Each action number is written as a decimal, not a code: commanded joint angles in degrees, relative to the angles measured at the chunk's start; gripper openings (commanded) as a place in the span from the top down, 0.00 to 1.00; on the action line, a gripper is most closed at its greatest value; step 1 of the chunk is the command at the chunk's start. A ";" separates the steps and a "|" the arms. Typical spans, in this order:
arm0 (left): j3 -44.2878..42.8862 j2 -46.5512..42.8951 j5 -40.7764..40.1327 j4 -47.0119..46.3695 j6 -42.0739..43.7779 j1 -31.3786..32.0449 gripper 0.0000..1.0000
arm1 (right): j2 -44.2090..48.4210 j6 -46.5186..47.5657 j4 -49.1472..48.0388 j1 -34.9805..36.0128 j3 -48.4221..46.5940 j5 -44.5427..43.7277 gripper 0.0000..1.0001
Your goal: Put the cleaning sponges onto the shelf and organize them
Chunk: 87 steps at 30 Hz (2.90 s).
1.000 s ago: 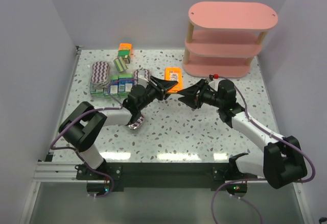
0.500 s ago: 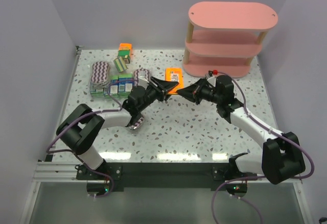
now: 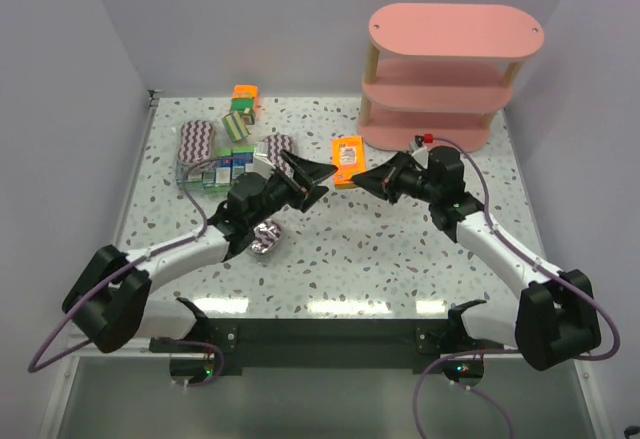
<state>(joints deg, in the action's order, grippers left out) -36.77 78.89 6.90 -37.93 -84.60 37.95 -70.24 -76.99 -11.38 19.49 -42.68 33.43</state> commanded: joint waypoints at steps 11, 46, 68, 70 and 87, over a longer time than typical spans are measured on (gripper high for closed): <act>-2.16 -27.65 -4.61 37.75 23.42 -13.43 0.00 | -0.69 12.74 12.09 -15.08 -12.86 6.98 1.00; -3.05 -30.81 -2.24 42.68 28.00 -13.70 0.00 | -28.72 -23.29 -8.23 -37.85 -55.22 13.32 1.00; -0.93 -27.92 0.49 36.00 27.20 -13.78 0.00 | -45.06 -6.16 29.74 -46.20 -86.16 21.67 1.00; -0.76 -27.74 0.75 35.74 27.12 -13.78 0.00 | -46.47 -5.28 32.02 -46.29 -89.59 22.46 1.00; 1.44 -28.80 1.98 34.68 25.97 -13.78 0.00 | -49.03 1.32 38.02 -51.21 -92.59 29.50 1.00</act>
<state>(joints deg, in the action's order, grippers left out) -35.66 50.63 7.73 0.05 -58.02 24.49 -118.89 -76.03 26.79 -30.11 -132.64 60.01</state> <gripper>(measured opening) 0.997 0.015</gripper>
